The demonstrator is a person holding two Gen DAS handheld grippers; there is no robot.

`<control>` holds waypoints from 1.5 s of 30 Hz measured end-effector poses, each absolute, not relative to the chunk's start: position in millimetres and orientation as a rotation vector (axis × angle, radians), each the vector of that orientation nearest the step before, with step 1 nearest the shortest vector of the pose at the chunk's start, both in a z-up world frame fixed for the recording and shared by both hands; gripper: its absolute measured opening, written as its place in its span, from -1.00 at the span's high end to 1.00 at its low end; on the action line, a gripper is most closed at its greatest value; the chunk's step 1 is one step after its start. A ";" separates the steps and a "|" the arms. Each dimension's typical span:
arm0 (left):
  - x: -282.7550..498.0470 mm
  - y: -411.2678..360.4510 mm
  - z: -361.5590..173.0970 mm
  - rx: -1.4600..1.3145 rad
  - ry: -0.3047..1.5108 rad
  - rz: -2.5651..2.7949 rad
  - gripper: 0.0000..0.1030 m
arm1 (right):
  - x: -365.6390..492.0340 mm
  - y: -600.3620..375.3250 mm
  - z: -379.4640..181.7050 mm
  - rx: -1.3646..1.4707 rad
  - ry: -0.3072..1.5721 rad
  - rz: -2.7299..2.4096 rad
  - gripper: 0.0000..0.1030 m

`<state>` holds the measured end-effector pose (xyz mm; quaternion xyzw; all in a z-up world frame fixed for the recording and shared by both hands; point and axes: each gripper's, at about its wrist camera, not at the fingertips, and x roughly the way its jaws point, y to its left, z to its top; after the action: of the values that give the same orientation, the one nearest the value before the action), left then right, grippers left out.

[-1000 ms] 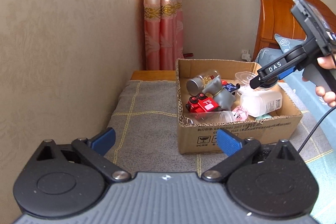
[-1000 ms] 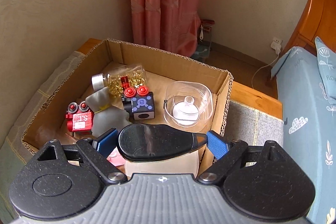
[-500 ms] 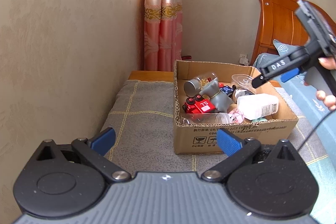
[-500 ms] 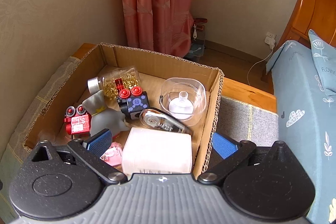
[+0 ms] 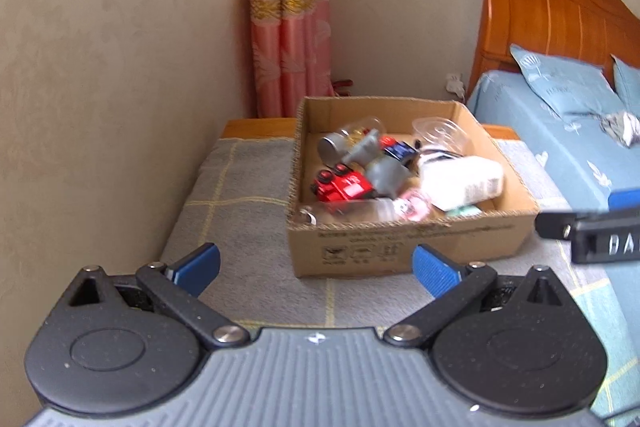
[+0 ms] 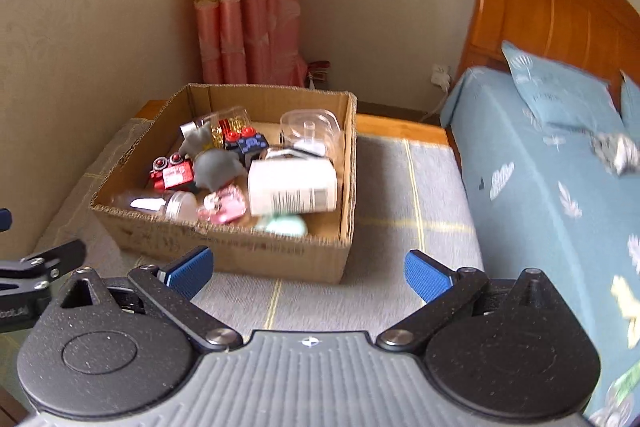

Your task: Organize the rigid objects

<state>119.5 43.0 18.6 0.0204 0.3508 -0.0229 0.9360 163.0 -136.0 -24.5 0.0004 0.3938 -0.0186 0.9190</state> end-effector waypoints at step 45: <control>104.7 33.8 30.0 0.059 0.726 -0.023 -0.98 | 126.6 -129.1 -23.0 0.004 0.760 -0.089 -1.00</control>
<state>104.7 33.8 30.0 0.0287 0.3549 -0.0112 0.9344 126.6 -129.1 -23.0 0.0018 0.3709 -0.0435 0.9277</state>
